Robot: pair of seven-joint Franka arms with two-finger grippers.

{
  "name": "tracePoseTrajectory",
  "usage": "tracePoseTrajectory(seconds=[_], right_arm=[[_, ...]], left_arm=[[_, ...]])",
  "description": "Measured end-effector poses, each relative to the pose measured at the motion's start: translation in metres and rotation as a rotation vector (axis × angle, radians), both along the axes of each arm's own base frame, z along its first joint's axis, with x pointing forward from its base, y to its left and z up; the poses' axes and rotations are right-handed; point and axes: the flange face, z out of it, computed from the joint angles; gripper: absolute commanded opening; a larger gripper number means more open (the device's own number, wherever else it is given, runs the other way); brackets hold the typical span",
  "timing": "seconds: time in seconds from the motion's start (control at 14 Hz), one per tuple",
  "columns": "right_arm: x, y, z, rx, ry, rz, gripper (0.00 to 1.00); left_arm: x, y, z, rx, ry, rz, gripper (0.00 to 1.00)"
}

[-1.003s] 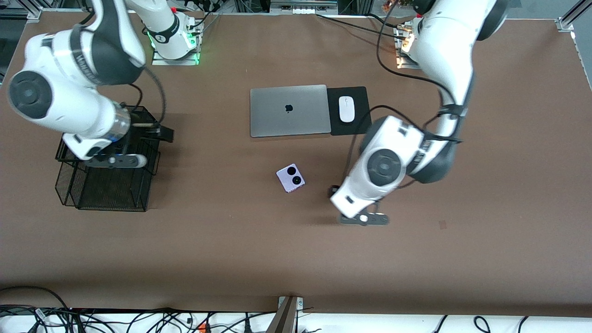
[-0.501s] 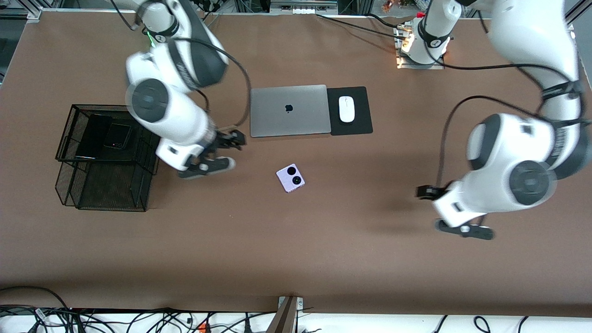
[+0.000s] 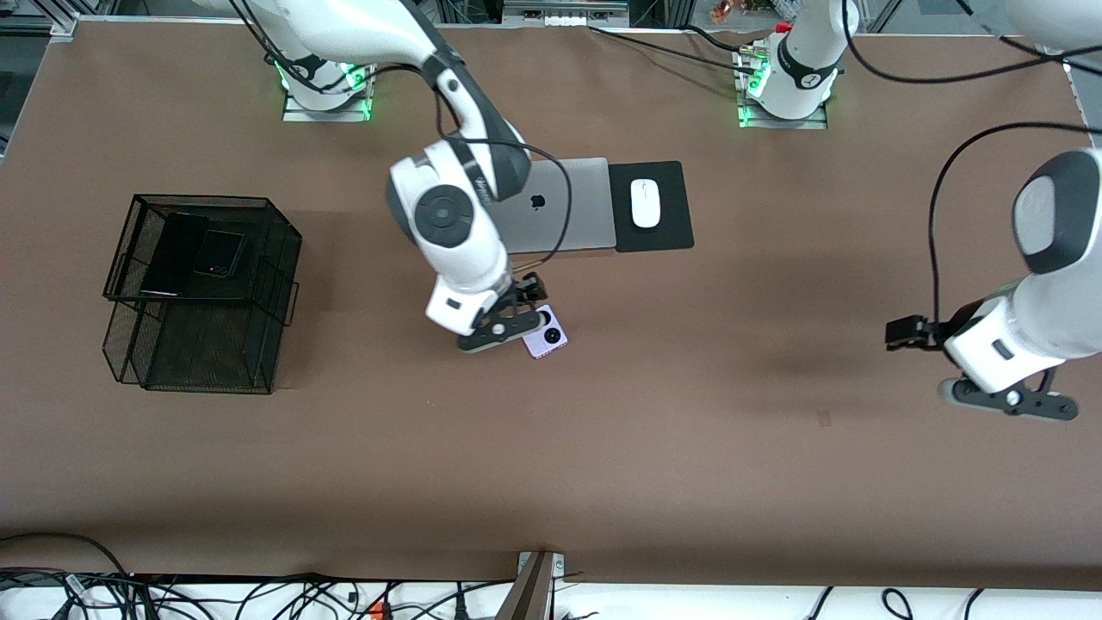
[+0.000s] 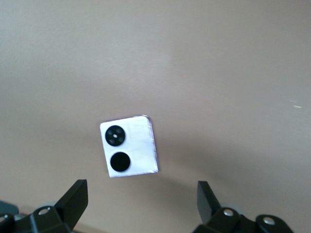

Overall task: Place phones with both arms
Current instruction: 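Reach the right gripper to the white phone while the left gripper withdraws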

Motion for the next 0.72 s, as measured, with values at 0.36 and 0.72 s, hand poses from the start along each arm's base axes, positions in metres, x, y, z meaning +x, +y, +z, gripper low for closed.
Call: tracePoseTrajectory(seconds=[0.36, 0.72], right_arm=[[-0.018, 0.033, -0.045, -0.025, -0.051, 0.059, 0.99], [-0.032, 0.044, -0.082, -0.106, -0.069, 0.069, 1.00]], left_arm=[[-0.042, -0.011, 0.057, 0.005, -0.038, -0.019, 1.00], [-0.088, -0.020, 0.120, -0.022, -0.038, -0.019, 1.00]])
